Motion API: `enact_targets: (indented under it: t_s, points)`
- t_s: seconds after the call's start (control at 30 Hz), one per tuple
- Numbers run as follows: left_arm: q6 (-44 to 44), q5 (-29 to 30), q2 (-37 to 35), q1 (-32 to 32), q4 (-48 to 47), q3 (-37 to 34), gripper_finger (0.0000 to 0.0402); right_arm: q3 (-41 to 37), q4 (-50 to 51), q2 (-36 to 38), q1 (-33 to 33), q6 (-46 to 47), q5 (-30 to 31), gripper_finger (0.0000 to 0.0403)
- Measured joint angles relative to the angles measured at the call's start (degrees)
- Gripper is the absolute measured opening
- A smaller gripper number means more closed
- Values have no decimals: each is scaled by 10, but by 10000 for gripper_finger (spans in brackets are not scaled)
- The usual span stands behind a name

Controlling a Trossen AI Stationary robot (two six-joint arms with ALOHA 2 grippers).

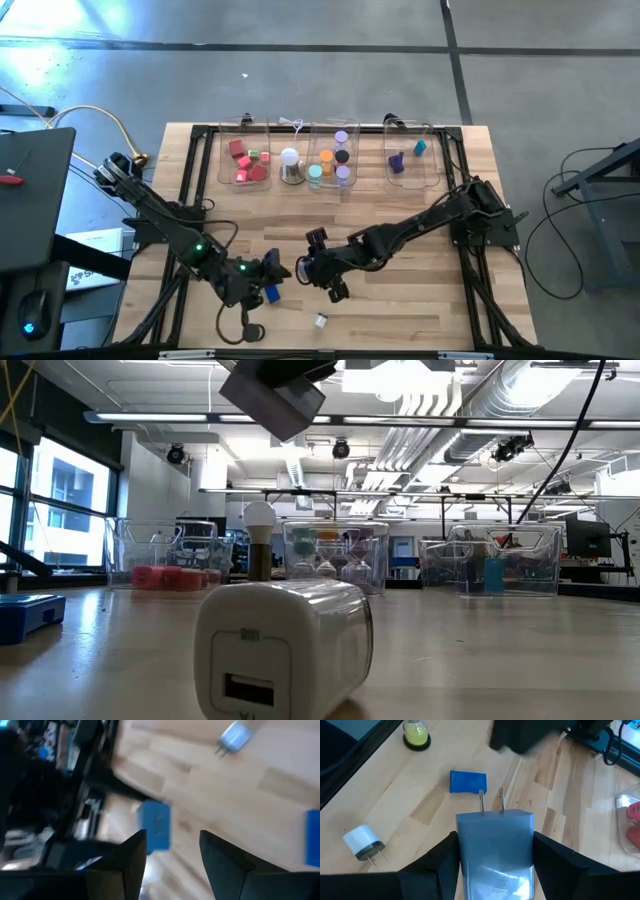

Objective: Pick & Place Office items
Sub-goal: Put the light blue charger adapter into the left transparent bin

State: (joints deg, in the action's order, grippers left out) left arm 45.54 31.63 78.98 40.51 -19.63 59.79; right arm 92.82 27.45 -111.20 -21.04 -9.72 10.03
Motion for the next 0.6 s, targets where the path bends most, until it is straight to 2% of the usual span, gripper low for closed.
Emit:
enact_targets:
  t_s: [0.17,0.47,0.6]
  points:
    - [1,58,21,0,19,0,174,0,1,0,3,-5,-2,206]
    - [29,65,53,0,25,0,174,0,-1,0,6,-11,-2,206]
    - [34,107,59,0,43,0,180,0,1,0,10,-12,-12,204]
